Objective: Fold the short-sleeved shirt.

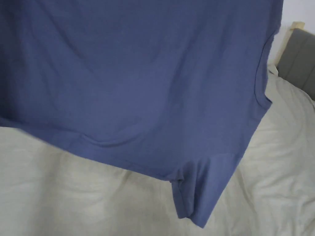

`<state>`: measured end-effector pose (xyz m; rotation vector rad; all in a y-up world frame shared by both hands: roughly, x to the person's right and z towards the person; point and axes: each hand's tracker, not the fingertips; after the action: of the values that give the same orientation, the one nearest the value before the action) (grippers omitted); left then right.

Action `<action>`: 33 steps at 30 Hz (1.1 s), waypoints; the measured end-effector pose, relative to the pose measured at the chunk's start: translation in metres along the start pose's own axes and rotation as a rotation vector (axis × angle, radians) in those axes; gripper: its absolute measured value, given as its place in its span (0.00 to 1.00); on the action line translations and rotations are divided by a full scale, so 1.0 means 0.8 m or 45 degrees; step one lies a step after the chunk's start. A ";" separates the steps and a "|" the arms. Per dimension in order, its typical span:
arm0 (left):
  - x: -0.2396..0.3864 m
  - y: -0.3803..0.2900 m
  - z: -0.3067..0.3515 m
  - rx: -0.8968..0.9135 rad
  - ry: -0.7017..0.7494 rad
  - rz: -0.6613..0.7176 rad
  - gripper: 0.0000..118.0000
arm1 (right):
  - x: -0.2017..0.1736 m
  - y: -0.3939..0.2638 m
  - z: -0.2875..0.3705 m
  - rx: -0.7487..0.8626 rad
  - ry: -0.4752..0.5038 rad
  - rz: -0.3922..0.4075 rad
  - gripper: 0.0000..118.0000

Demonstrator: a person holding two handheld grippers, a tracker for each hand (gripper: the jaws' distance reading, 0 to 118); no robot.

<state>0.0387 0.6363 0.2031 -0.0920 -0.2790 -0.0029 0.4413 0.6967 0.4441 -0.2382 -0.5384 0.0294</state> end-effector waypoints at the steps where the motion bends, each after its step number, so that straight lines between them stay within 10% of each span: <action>1: 0.004 0.001 -0.012 0.002 0.005 0.001 0.03 | -0.002 0.009 -0.015 0.015 -0.042 0.014 0.07; 18: 0.093 0.029 -0.236 0.214 0.135 -0.045 0.03 | -0.060 0.122 -0.215 0.292 -0.385 0.125 0.07; 33: 0.091 -0.216 -0.278 -0.167 0.030 -0.047 0.03 | -0.047 -0.097 -0.290 -0.071 -0.124 0.036 0.07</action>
<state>0.1670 0.4449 0.0256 -0.2173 -0.2570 -0.0588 0.5248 0.5678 0.2502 -0.2999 -0.6333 0.0534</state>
